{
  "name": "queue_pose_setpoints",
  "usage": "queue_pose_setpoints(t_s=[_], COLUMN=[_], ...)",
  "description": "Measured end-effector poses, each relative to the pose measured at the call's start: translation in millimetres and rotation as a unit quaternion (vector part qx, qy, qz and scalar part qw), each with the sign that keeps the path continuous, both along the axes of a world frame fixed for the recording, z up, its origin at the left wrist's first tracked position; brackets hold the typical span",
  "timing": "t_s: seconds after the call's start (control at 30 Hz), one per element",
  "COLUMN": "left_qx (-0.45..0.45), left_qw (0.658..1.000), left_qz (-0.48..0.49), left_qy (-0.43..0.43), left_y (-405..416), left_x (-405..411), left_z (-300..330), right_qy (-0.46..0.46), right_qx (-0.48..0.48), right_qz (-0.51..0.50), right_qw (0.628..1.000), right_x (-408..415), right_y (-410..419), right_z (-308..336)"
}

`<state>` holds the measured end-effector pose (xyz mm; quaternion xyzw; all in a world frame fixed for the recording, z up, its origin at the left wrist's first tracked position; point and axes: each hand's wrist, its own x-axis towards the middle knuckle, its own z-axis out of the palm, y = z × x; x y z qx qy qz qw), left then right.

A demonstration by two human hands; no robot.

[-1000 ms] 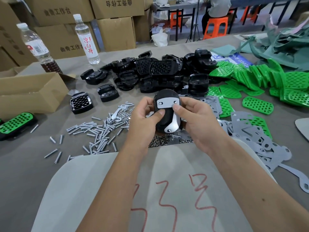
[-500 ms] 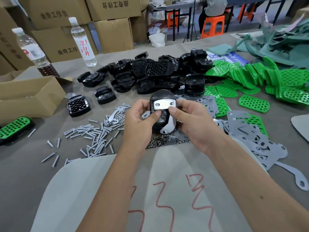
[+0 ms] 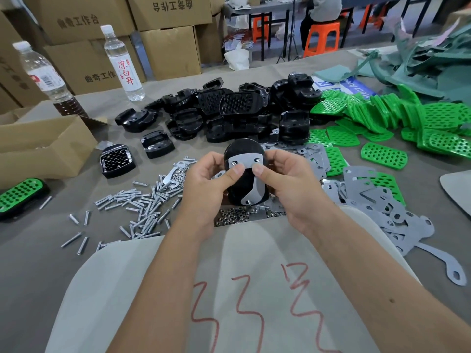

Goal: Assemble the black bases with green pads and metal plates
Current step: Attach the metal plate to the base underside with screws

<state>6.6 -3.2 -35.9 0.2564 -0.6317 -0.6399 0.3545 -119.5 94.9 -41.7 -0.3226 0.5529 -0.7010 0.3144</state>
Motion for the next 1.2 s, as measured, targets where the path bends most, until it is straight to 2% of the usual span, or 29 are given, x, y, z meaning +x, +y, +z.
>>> queue_pose_setpoints(t_s=[0.1, 0.2, 0.27, 0.33, 0.4, 0.47, 0.57, 0.63, 0.73, 0.83, 0.97, 1.1, 1.2], left_qx=[0.021, 0.031, 0.0, -0.055, -0.106, -0.157, -0.205, -0.266, -0.405, -0.417, -0.426, -0.386, -0.439], left_qw=[1.0, 0.998, 0.997, 0.995, 0.991, 0.981, 0.961, 0.947, 0.878, 0.858, 0.844, 0.851, 0.817], left_qz=[0.003, 0.034, 0.051, 0.064, 0.077, 0.107, 0.136, 0.08, -0.043, -0.068, -0.032, -0.034, -0.058], left_qy=[0.016, 0.043, 0.057, 0.047, 0.018, -0.046, -0.124, -0.164, -0.251, -0.293, -0.325, -0.355, -0.368], left_y=[1.4, 3.0, 3.2, 3.5, 3.8, 2.9, 2.0, 5.5, 13.6, 14.0, 13.0, 14.4, 17.7], left_x=[-1.7, -3.2, -3.7, -4.6, -5.2, -4.6, -1.5, -1.7, -9.8, -17.5, -24.9, -31.2, -32.0], left_z=[-0.3, -1.1, -1.4, -2.0, -2.9, -3.7, -6.2, -7.9, -10.2, -9.8, -7.3, -2.5, 0.7], right_qy=[0.008, 0.015, 0.012, 0.031, 0.072, 0.108, 0.108, 0.095, 0.112, 0.112, 0.11, 0.092, 0.078], right_qx=[-0.008, 0.032, 0.046, 0.047, 0.057, 0.068, 0.056, 0.035, 0.038, 0.026, 0.009, -0.008, -0.008], right_qz=[-0.004, 0.058, 0.11, 0.117, 0.102, 0.088, 0.029, -0.021, -0.093, -0.128, -0.145, -0.15, -0.145], right_qw=[1.0, 0.998, 0.993, 0.992, 0.991, 0.988, 0.992, 0.995, 0.989, 0.985, 0.983, 0.984, 0.986], right_x=[2.5, -4.4, -9.7, -12.7, -15.4, -18.3, -27.2, -34.8, -42.5, -42.3, -40.7, -43.3, -44.9], right_y=[-1.1, 1.3, 3.4, 4.4, 5.0, 5.9, 9.2, 12.6, 17.7, 16.8, 12.2, 10.9, 9.8], right_z=[1.9, 5.3, 5.5, 3.0, 0.5, -0.4, 0.5, 3.7, 7.2, 6.4, 5.9, 4.2, 2.2])
